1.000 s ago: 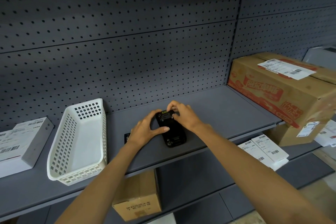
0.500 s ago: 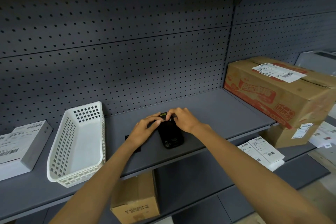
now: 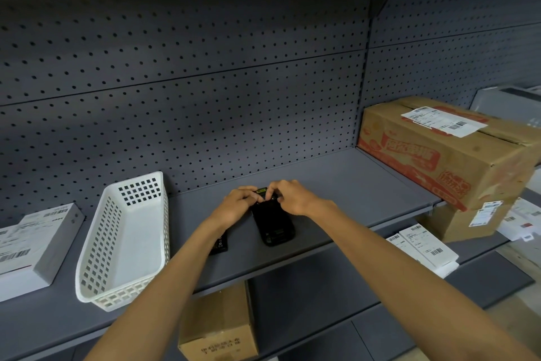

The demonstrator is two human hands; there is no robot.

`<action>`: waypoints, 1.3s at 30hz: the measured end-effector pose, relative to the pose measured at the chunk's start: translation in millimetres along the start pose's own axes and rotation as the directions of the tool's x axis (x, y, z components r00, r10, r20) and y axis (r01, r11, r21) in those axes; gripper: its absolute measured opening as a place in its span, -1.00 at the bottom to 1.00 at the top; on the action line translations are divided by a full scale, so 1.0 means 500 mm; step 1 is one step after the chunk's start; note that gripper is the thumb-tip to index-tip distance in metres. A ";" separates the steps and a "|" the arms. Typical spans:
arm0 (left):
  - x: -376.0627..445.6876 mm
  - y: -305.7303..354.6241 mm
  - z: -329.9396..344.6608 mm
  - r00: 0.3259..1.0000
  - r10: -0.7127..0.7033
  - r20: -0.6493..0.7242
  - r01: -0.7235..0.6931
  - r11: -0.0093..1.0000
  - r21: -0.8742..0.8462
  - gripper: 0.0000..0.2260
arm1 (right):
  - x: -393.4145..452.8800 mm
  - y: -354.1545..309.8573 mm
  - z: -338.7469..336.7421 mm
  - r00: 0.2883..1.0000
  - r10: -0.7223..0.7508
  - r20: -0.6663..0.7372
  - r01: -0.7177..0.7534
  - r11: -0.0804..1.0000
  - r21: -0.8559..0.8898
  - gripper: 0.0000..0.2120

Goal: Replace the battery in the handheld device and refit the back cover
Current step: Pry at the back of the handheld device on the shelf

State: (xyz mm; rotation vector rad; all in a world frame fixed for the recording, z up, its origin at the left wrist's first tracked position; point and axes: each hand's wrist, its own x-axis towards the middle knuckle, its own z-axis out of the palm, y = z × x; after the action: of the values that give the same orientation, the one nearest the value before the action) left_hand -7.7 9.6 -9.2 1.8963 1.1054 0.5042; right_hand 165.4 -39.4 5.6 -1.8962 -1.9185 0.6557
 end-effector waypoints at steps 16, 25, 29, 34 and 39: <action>-0.010 0.006 0.010 0.993 -0.022 -0.115 0.010 0.995 -0.100 -0.88 | -0.004 0.021 0.001 0.998 -0.039 -0.056 0.051 0.970 0.237 -0.84; -0.036 0.035 0.006 0.973 0.003 -0.232 -0.046 0.983 -0.178 -0.88 | -0.014 0.023 -0.019 0.983 -0.103 -0.153 0.156 0.905 0.396 -0.88; -0.044 0.045 0.006 0.971 0.006 -0.238 -0.050 0.982 -0.180 -0.86 | -0.011 0.025 -0.029 0.981 -0.129 -0.143 0.177 0.892 0.416 -0.88; -0.050 0.057 0.004 0.966 0.005 -0.258 -0.051 0.984 -0.171 -0.89 | 0.000 0.022 -0.044 0.981 -0.158 -0.114 0.192 0.878 0.438 -0.88; -0.039 0.074 0.000 0.959 0.010 -0.282 -0.057 0.986 -0.159 -0.89 | 0.008 0.025 -0.067 0.975 -0.186 -0.121 0.221 0.869 0.444 -0.89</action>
State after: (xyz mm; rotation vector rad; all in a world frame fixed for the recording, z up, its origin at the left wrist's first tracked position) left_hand 0.6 -15.7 23.0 1.7360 1.1731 0.8786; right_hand 194.2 -33.3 26.1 -1.3856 -1.6994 0.8651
